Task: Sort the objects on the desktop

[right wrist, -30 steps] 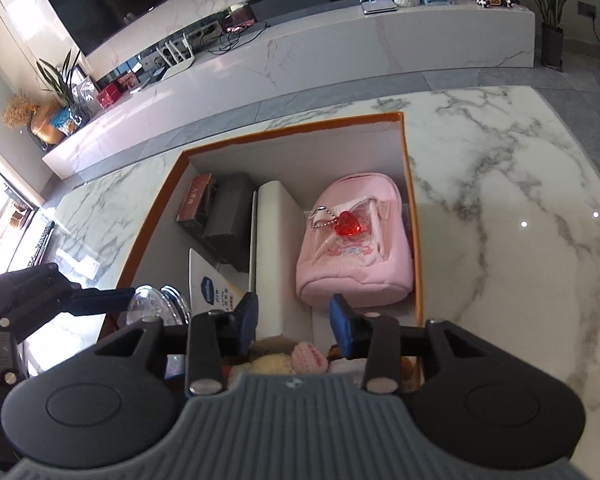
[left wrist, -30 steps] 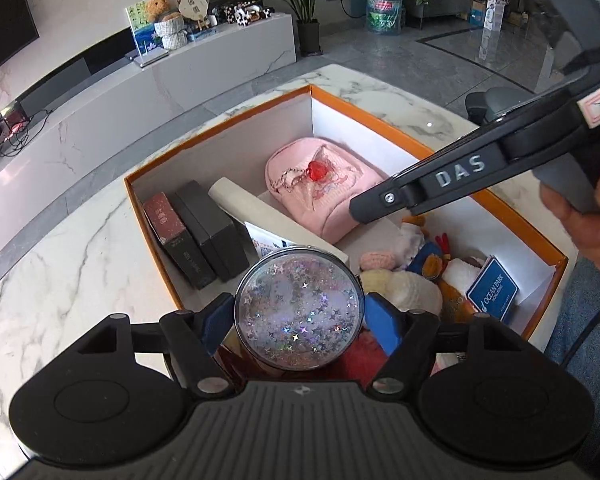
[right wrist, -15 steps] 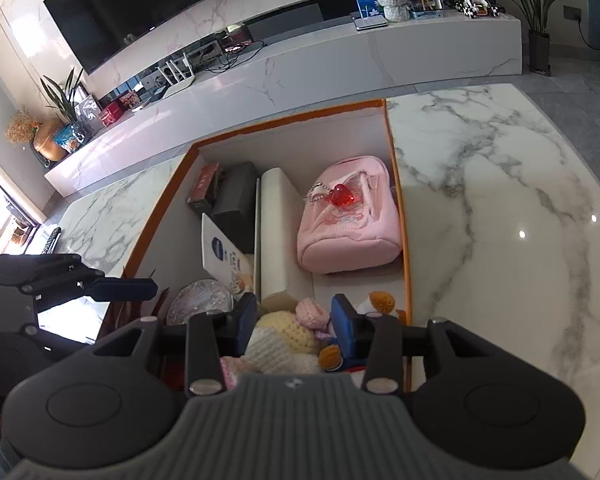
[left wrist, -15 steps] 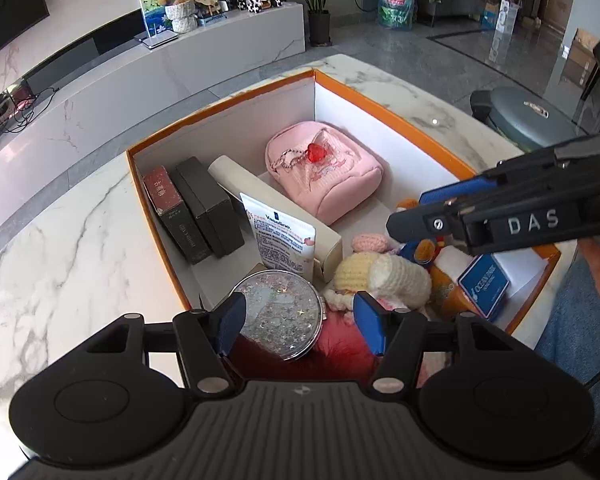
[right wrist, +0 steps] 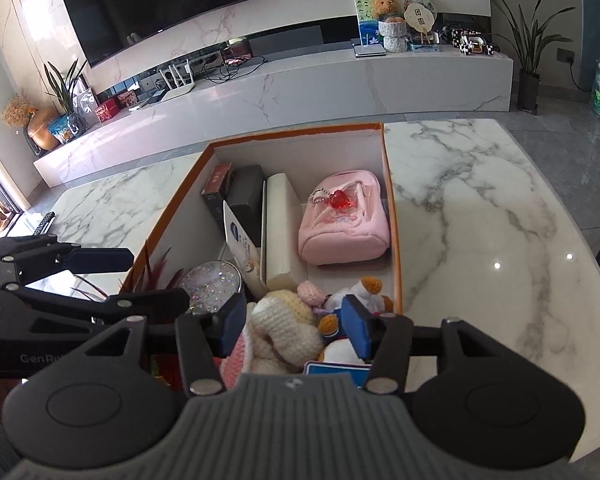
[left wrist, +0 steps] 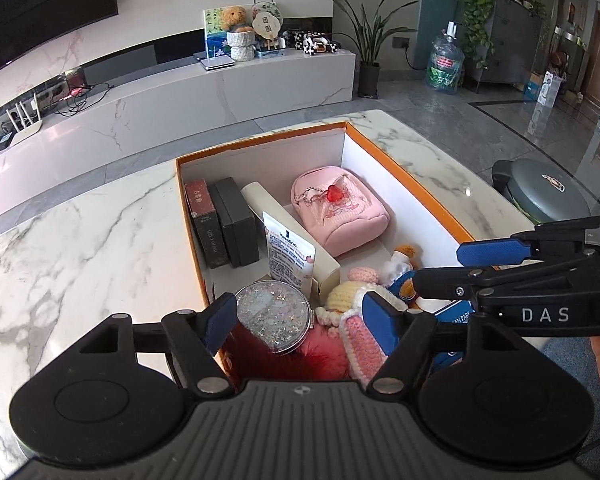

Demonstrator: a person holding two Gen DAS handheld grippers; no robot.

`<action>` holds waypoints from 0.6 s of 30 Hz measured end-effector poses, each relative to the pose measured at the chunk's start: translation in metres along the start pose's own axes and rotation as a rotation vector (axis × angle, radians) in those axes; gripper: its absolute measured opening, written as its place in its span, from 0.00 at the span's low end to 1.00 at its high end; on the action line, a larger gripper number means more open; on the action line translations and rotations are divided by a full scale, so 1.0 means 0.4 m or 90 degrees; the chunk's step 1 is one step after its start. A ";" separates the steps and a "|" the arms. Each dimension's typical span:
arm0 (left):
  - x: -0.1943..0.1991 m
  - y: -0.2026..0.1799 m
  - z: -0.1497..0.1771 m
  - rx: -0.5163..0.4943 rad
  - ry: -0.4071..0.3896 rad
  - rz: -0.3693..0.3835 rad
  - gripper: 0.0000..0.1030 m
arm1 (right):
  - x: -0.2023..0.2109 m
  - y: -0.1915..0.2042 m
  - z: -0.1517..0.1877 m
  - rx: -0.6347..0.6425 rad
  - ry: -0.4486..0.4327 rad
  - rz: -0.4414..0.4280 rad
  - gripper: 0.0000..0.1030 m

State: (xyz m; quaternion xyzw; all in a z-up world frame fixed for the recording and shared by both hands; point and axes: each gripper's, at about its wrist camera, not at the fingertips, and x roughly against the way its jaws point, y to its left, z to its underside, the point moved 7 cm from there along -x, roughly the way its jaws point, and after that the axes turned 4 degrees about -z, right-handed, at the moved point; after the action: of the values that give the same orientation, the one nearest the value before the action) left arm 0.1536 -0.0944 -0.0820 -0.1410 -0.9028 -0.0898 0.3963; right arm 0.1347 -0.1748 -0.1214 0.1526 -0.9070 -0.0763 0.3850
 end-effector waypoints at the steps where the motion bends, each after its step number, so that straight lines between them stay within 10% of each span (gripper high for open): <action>1: 0.003 0.001 0.002 0.006 0.001 -0.006 0.80 | 0.005 0.003 0.002 0.003 -0.002 0.005 0.55; 18: 0.065 0.007 0.074 0.088 0.009 -0.060 0.84 | 0.078 0.060 0.062 0.042 -0.007 0.052 0.62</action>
State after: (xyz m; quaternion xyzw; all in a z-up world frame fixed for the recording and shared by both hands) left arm 0.1173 -0.0790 -0.0824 -0.0702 -0.9096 -0.0469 0.4068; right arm 0.0910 -0.1623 -0.1114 0.1276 -0.9166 -0.0312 0.3776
